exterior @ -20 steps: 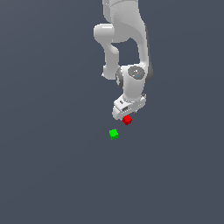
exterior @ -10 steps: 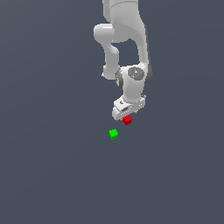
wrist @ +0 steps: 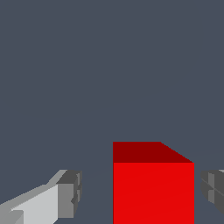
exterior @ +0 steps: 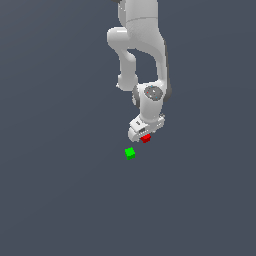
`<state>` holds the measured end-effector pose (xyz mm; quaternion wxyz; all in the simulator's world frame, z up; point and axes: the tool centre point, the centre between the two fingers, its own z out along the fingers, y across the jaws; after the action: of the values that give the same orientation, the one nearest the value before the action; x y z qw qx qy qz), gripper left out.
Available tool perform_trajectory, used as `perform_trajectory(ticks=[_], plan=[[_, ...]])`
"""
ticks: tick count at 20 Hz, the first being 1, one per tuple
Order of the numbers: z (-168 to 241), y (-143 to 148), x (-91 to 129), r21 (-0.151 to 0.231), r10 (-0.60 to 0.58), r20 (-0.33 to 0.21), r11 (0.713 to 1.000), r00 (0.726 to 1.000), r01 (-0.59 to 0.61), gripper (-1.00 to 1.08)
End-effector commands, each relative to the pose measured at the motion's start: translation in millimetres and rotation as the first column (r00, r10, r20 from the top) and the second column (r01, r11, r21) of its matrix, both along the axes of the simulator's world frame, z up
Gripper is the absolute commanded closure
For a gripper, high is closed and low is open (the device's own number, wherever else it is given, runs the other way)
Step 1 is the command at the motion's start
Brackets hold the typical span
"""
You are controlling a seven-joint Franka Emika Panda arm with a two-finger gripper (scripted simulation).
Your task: Stack the red cube on top of the green cube.
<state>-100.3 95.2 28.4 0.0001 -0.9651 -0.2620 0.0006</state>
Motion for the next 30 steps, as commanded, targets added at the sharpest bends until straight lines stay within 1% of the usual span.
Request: perform_trajectory(ticks=[1, 4, 5, 16, 20, 25, 30], plan=[[-6, 0, 1, 0.000, -0.001, 0.001, 1.000, 1.000, 0.001, -0.92], [-9, 0, 1, 0.000, -0.001, 0.001, 1.000, 1.000, 0.001, -0.92], [-9, 0, 1, 0.000, -0.001, 0.001, 1.000, 1.000, 0.001, 1.08], [-8, 0, 1, 0.000, -0.001, 0.001, 1.000, 1.000, 0.001, 1.08], [-2, -1, 1, 0.000, -0.001, 0.001, 1.000, 1.000, 0.001, 1.08], [17, -1, 0, 0.000, -0.001, 0.001, 1.000, 1.000, 0.001, 1.08], [48, -1, 0, -0.001, -0.001, 0.001, 1.000, 1.000, 0.001, 1.08]])
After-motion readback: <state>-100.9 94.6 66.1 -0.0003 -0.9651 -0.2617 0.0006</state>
